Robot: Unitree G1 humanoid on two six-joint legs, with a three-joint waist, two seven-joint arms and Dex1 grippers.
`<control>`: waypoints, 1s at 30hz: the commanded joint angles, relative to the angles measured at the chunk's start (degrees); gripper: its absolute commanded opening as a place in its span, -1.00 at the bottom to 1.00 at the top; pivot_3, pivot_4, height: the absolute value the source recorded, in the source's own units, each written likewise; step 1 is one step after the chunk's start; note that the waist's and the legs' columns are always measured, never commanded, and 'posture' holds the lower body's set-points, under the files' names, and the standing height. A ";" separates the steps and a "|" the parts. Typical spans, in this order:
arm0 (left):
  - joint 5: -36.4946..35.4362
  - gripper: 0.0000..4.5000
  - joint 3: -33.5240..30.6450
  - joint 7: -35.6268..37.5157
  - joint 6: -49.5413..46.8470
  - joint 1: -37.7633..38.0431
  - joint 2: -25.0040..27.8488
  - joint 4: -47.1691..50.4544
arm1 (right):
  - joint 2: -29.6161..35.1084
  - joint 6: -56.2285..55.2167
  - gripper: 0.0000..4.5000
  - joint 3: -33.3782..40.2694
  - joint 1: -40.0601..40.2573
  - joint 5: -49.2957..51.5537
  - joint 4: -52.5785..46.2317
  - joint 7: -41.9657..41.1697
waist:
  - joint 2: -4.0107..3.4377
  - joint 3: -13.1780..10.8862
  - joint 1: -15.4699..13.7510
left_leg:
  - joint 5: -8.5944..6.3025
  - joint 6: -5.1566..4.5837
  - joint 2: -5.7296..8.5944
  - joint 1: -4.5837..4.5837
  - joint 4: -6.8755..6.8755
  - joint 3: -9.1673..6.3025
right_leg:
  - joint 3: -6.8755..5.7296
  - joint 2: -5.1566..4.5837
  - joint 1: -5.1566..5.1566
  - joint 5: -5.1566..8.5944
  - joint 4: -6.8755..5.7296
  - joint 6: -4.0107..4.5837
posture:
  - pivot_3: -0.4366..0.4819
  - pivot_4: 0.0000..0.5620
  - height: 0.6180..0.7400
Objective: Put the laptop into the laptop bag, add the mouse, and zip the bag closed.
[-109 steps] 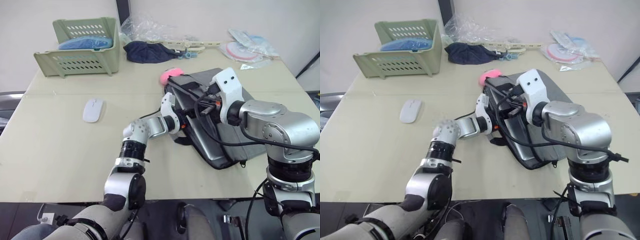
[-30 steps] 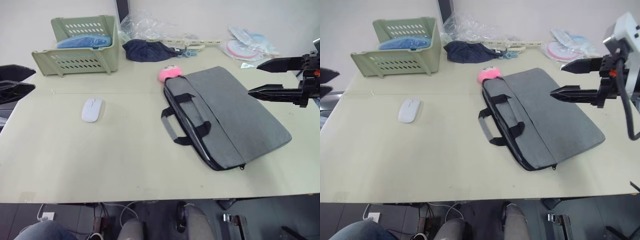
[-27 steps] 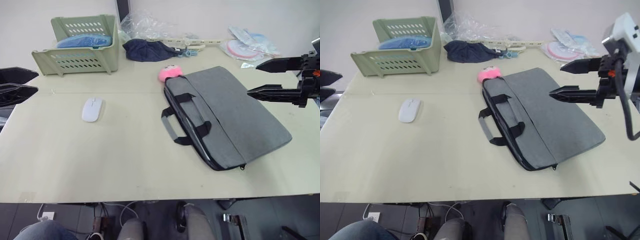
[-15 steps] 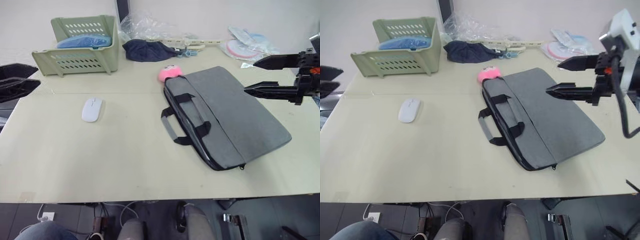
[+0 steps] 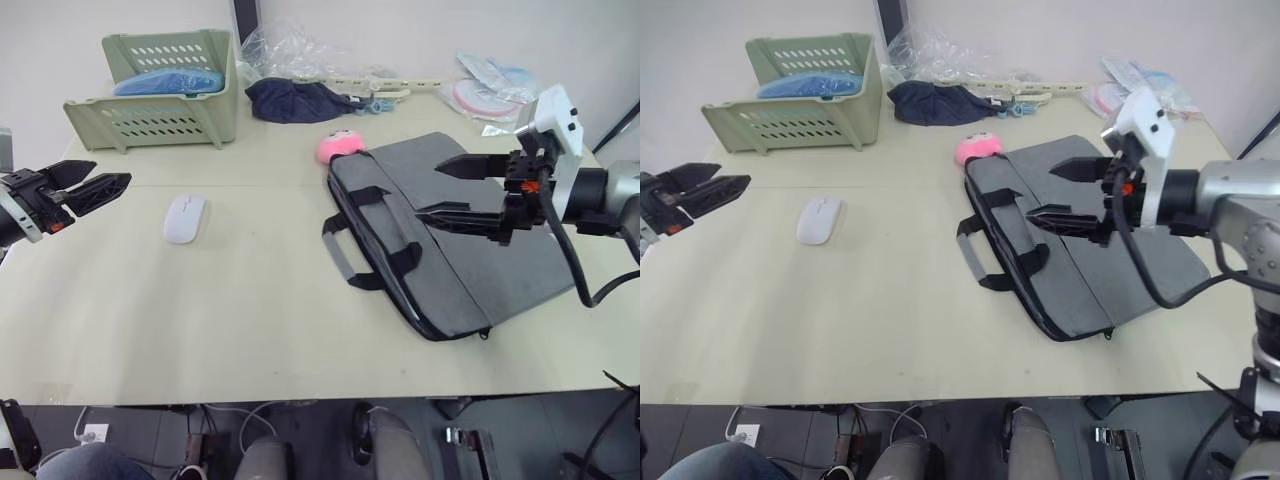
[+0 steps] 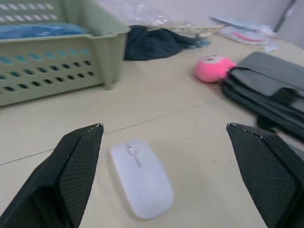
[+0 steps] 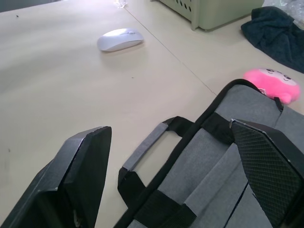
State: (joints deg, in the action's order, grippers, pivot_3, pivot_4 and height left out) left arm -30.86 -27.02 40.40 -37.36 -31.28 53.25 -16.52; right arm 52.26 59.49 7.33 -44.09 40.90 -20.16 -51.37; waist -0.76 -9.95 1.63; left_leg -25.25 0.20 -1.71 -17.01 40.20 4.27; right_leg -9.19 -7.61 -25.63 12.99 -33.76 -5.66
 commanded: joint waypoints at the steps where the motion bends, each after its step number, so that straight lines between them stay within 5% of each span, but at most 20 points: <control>1: 4.77 1.00 1.04 -8.15 7.36 -0.15 -5.78 -1.00 | -3.38 2.44 0.94 1.27 -0.66 2.43 -4.49 5.72 | 0.05 0.03 -0.02 | 0.00 0.00 0.00 0.01 0.01 -0.01 | -0.01 0.00 0.00 0.00 -0.01 0.00 | -0.05 -0.47 1.00; 12: 9.16 1.00 5.58 -12.25 13.52 3.32 -14.84 0.86 | -9.49 5.72 0.94 0.02 -0.67 3.58 -8.74 14.54 | 0.34 0.13 0.10 | 0.00 0.00 0.00 0.04 0.16 -0.13 | -0.13 0.00 -0.03 -0.01 -0.01 0.00 | -0.05 -0.47 1.00; 30: 11.82 1.00 8.62 -16.39 17.67 2.31 -21.89 0.37 | -9.30 6.15 0.94 -0.32 0.27 4.03 -10.11 16.34 | 0.35 0.14 0.06 | 0.00 -0.01 0.00 0.04 0.20 -0.14 | -0.13 -0.01 -0.02 -0.01 -0.02 0.00 | -0.05 -0.47 1.00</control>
State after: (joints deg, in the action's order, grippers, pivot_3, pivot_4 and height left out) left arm -19.62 -17.89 24.53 -21.03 -27.90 31.09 -17.88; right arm 42.13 66.27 6.61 -43.75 44.54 -28.11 -35.44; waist -0.40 -9.81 1.69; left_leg -25.25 0.19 -1.71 -16.96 40.40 4.14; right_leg -9.32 -7.62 -25.65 12.99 -33.79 -5.66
